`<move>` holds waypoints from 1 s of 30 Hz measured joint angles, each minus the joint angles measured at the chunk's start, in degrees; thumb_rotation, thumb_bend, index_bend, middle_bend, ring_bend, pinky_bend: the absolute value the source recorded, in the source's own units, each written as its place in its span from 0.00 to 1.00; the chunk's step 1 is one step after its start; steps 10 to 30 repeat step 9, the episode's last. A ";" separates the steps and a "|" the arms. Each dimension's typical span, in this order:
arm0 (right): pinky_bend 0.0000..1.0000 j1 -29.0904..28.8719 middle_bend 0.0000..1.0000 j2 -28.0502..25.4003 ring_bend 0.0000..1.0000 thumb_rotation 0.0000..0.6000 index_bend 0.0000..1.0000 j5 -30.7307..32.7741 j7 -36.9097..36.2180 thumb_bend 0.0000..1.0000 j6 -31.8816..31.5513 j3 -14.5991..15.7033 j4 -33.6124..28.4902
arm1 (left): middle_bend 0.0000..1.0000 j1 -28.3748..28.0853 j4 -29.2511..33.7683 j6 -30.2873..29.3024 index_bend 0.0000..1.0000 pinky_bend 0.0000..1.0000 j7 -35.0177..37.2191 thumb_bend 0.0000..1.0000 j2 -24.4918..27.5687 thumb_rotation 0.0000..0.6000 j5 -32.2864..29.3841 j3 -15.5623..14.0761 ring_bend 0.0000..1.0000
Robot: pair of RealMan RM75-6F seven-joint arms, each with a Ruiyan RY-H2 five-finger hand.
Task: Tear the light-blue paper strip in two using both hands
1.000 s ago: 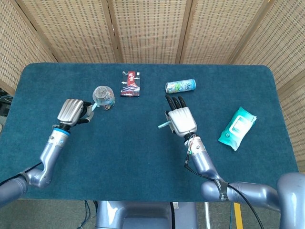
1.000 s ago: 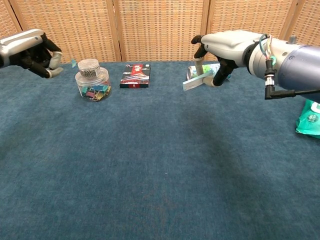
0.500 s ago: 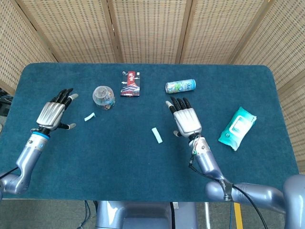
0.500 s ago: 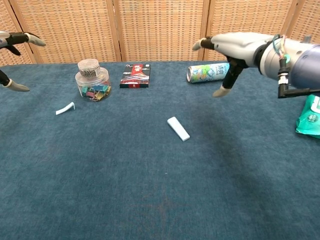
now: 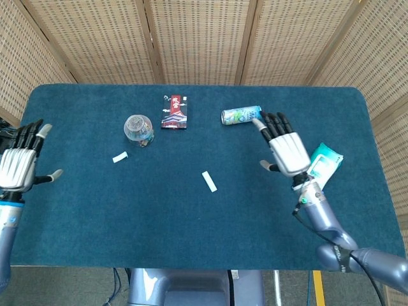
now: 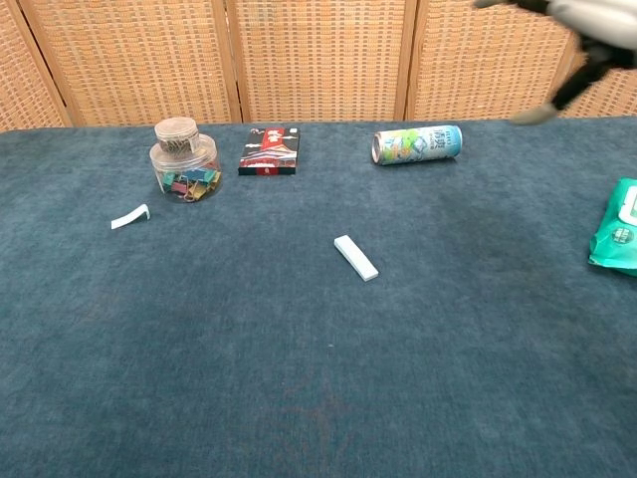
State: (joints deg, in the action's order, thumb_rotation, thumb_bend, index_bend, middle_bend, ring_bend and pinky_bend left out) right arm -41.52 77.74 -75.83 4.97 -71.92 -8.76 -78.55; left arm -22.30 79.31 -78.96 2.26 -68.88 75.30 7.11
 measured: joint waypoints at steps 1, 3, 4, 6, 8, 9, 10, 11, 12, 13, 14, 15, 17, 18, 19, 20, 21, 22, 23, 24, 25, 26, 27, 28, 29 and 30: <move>0.00 1.29 0.00 -0.40 0.00 1.00 0.00 -1.52 -2.33 0.00 -1.33 0.70 2.18 | 0.00 1.36 0.51 -1.08 0.00 0.00 0.60 0.00 0.38 1.00 -0.05 -0.22 0.00; 0.00 4.91 0.00 -1.29 0.00 1.00 0.00 -3.98 -6.48 0.00 -4.55 2.24 6.26 | 0.00 4.34 1.90 -2.67 0.00 0.00 2.05 0.00 1.21 1.00 -0.49 -0.86 0.00; 0.00 6.59 0.00 -1.66 0.00 1.00 0.00 -4.52 -7.46 0.00 -5.93 2.83 7.25 | 0.00 5.91 2.90 -3.13 0.00 0.00 2.76 0.00 1.65 1.00 -1.01 -1.33 0.00; 0.00 10.58 0.00 -2.47 0.00 1.00 0.00 -5.01 -8.35 0.00 -9.36 4.00 7.95 | 0.00 8.07 4.64 -3.63 0.00 0.00 3.56 0.00 2.29 1.00 -1.83 -2.14 0.00; 0.00 14.45 0.00 -3.17 0.00 1.00 0.00 -5.04 -8.69 0.00 -12.88 4.98 7.35 | 0.00 10.20 6.38 -4.40 0.00 0.00 4.33 0.00 2.82 1.00 -2.66 -3.00 0.00; 0.00 16.06 0.00 -3.47 0.00 1.00 0.00 -5.05 -9.08 0.00 -14.32 5.40 6.88 | 0.00 11.03 7.08 -4.80 0.00 0.00 4.74 0.00 3.03 1.00 -2.80 -3.34 0.00; 0.00 16.06 0.00 -3.47 0.00 1.00 0.00 -5.05 -9.08 0.00 -14.32 5.40 6.88 | 0.00 11.03 7.08 -4.80 0.00 0.00 4.74 0.00 3.03 1.00 -2.80 -3.34 0.00; 0.00 16.06 0.00 -3.47 0.00 1.00 0.00 -5.05 -9.08 0.00 -14.32 5.40 6.88 | 0.00 11.03 7.08 -4.80 0.00 0.00 4.74 0.00 3.03 1.00 -2.80 -3.34 0.00; 0.00 16.06 0.00 -3.47 0.00 1.00 0.00 -5.05 -9.08 0.00 -14.32 5.40 6.88 | 0.00 11.03 7.08 -4.80 0.00 0.00 4.74 0.00 3.03 1.00 -2.80 -3.34 0.00; 0.00 16.06 0.00 -3.47 0.00 1.00 0.00 -5.05 -9.08 0.00 -14.32 5.40 6.88 | 0.00 11.03 7.08 -4.80 0.00 0.00 4.74 0.00 3.03 1.00 -2.80 -3.34 0.00; 0.00 16.06 0.00 -3.47 0.00 1.00 0.00 -5.05 -9.08 0.00 -14.32 5.40 6.88 | 0.00 11.03 7.08 -4.80 0.00 0.00 4.74 0.00 3.03 1.00 -2.80 -3.34 0.00; 0.00 16.06 0.00 -3.47 0.00 1.00 0.00 -5.05 -9.08 0.00 -14.32 5.40 6.88 | 0.00 11.03 7.08 -4.80 0.00 0.00 4.74 0.00 3.03 1.00 -2.80 -3.34 0.00; 0.00 16.06 0.00 -3.47 0.00 1.00 0.00 -5.05 -9.08 0.00 -14.32 5.40 6.88 | 0.00 11.03 7.08 -4.80 0.00 0.00 4.74 0.00 3.03 1.00 -2.80 -3.34 0.00; 0.00 16.06 0.00 -3.47 0.00 1.00 0.00 -5.05 -9.08 0.00 -14.32 5.40 6.88 | 0.00 11.03 7.08 -4.80 0.00 0.00 4.74 0.00 3.03 1.00 -2.80 -3.34 0.00; 0.00 16.06 0.00 -3.47 0.00 1.00 0.00 -5.05 -9.08 0.00 -14.32 5.40 6.88 | 0.00 11.03 7.08 -4.80 0.00 0.00 4.74 0.00 3.03 1.00 -2.80 -3.34 0.00; 0.00 16.06 0.00 -3.47 0.00 1.00 0.00 -5.05 -9.08 0.00 -14.32 5.40 6.88 | 0.00 11.03 7.08 -4.80 0.00 0.00 4.74 0.00 3.03 1.00 -2.80 -3.34 0.00; 0.00 16.06 0.00 -3.47 0.00 1.00 0.00 -5.05 -9.08 0.00 -14.32 5.40 6.88 | 0.00 11.03 7.08 -4.80 0.00 0.00 4.74 0.00 3.03 1.00 -2.80 -3.34 0.00; 0.00 16.06 0.00 -3.47 0.00 1.00 0.00 -5.05 -9.08 0.00 -14.32 5.40 6.88 | 0.00 11.03 7.08 -4.80 0.00 0.00 4.74 0.00 3.03 1.00 -2.80 -3.34 0.00; 0.00 16.06 0.00 -3.47 0.00 1.00 0.00 -5.05 -9.08 0.00 -14.32 5.40 6.88 | 0.00 11.03 7.08 -4.80 0.00 0.00 4.74 0.00 3.03 1.00 -2.80 -3.34 0.00; 0.00 16.06 0.00 -3.47 0.00 1.00 0.00 -5.05 -9.08 0.00 -14.32 5.40 6.88 | 0.00 11.03 7.08 -4.80 0.00 0.00 4.74 0.00 3.03 1.00 -2.80 -3.34 0.00; 0.00 16.06 0.00 -3.47 0.00 1.00 0.00 -5.05 -9.08 0.00 -14.32 5.40 6.88 | 0.00 11.03 7.08 -4.80 0.00 0.00 4.74 0.00 3.03 1.00 -2.80 -3.34 0.00; 0.00 16.06 0.00 -3.47 0.00 1.00 0.00 -5.05 -9.08 0.00 -14.32 5.40 6.88 | 0.00 11.03 7.08 -4.80 0.00 0.00 4.74 0.00 3.03 1.00 -2.80 -3.34 0.00; 0.00 16.06 0.00 -3.47 0.00 1.00 0.00 -5.05 -9.08 0.00 -14.32 5.40 6.88 | 0.00 11.03 7.08 -4.80 0.00 0.00 4.74 0.00 3.03 1.00 -2.80 -3.34 0.00; 0.00 16.06 0.00 -3.47 0.00 1.00 0.00 -5.05 -9.08 0.00 -14.32 5.40 6.88 | 0.00 11.03 7.08 -4.80 0.00 0.00 4.74 0.00 3.03 1.00 -2.80 -3.34 0.00; 0.00 16.06 0.00 -3.47 0.00 1.00 0.00 -5.05 -9.08 0.00 -14.32 5.40 6.88 | 0.00 11.03 7.08 -4.80 0.00 0.00 4.74 0.00 3.03 1.00 -2.80 -3.34 0.00; 0.00 16.06 0.00 -3.47 0.00 1.00 0.00 -5.05 -9.08 0.00 -14.32 5.40 6.88 | 0.00 11.03 7.08 -4.80 0.00 0.00 4.74 0.00 3.03 1.00 -2.80 -3.34 0.00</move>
